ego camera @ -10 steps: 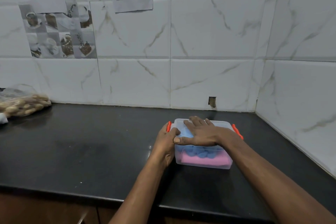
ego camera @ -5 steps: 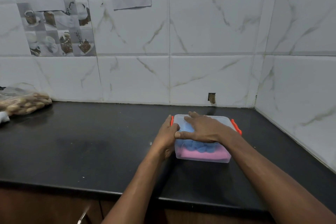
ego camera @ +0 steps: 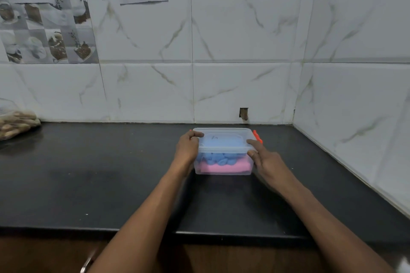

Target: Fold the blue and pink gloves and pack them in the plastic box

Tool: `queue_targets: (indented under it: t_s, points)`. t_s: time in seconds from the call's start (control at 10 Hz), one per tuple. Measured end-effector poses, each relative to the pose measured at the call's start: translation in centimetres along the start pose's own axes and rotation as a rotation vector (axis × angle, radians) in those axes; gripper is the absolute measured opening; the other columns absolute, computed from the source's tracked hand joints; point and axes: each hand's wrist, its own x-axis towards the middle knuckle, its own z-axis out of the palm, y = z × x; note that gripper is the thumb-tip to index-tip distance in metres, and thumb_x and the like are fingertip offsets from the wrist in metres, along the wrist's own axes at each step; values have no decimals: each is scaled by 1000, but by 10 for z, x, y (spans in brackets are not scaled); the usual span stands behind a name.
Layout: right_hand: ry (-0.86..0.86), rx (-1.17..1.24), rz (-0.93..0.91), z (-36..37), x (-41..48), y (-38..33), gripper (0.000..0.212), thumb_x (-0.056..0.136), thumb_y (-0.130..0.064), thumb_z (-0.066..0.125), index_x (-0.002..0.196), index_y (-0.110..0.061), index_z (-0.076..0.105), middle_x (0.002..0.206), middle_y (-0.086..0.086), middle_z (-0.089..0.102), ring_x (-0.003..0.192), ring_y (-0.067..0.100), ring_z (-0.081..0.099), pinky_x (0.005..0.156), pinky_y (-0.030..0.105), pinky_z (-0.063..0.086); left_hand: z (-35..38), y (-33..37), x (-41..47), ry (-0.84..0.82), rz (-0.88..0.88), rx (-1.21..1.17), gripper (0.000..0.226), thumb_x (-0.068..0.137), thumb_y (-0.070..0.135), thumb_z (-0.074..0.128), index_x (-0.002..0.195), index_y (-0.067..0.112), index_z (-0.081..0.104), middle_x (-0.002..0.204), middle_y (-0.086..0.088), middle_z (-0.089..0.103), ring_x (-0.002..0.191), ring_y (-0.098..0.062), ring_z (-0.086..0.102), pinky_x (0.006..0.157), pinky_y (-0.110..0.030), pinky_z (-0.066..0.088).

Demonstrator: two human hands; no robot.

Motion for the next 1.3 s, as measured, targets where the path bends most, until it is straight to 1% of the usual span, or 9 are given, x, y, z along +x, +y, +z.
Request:
queue_targets:
  t_s: [0.3, 0.5, 0.7, 0.8, 0.9, 1.0, 1.1, 1.2, 1.3]
  points:
    - [-2, 52, 9, 20, 87, 18, 43, 102, -48, 33, 144, -40, 34, 128, 21, 61, 108, 32, 64, 96, 37, 49, 15, -12, 82, -41, 19, 40, 38, 91, 9, 33, 108, 18, 66, 98, 0, 57, 77, -15, 49, 70, -30, 41]
    - [20, 89, 20, 42, 173, 45, 43, 103, -45, 36, 145, -37, 37, 122, 22, 65, 108, 36, 63, 81, 25, 39, 37, -23, 165, -49, -8, 89, 36, 93, 15, 30, 113, 24, 59, 112, -1, 55, 88, -16, 54, 88, -46, 54]
    - [-7, 88, 33, 54, 253, 69, 43, 103, -43, 36, 145, -35, 38, 132, 19, 60, 115, 34, 60, 85, 25, 38, 60, -35, 245, -110, -61, 32, 56, 98, 16, 32, 154, 23, 22, 158, -2, 29, 137, -27, 40, 109, -54, 39]
    - [55, -43, -39, 59, 269, 74, 43, 103, -38, 38, 146, -29, 41, 160, 11, 24, 140, 30, 37, 109, 33, 35, 68, -36, 266, -13, 17, 207, 47, 104, 22, 31, 149, 9, 31, 158, -11, 31, 142, -28, 34, 116, -44, 31]
    - [172, -289, -199, 56, 273, 73, 43, 102, -27, 47, 143, -14, 49, 163, 17, 12, 151, 33, 12, 119, 48, 22, 65, -29, 267, -7, 389, 662, 46, 105, 33, 34, 146, 14, 42, 161, -7, 24, 149, -21, 19, 122, -42, 13]
    - [192, -418, -339, 42, 275, 63, 41, 92, -10, 64, 130, 3, 60, 145, 22, 49, 140, 35, 38, 114, 52, 33, 62, -26, 257, -248, 621, 1129, 62, 100, 55, 28, 150, 19, 37, 158, -3, 33, 149, -22, 22, 122, -49, 3]
    - [131, -508, -341, 28, 273, 49, 42, 85, -8, 71, 124, 6, 63, 132, 24, 60, 126, 39, 56, 107, 53, 40, 62, -19, 253, -368, 482, 1227, 69, 98, 61, 14, 155, 23, 20, 163, 0, 19, 151, -23, 14, 120, -53, -4]
    - [-197, -610, -213, 13, 281, 26, 51, 102, -22, 39, 146, 4, 38, 153, 23, 37, 145, 36, 31, 122, 47, 16, 67, 0, 249, -473, 294, 1259, 67, 100, 57, 12, 157, 22, 4, 166, -1, 2, 152, -23, 3, 117, -57, -8]
    - [-397, -690, -142, -2, 296, 11, 62, 102, -35, 29, 152, 2, 22, 160, 20, 23, 149, 30, 16, 122, 45, 4, 69, 18, 242, -527, 175, 1290, 68, 101, 55, 16, 156, 21, -6, 165, -3, -8, 152, -24, -3, 116, -61, -7]
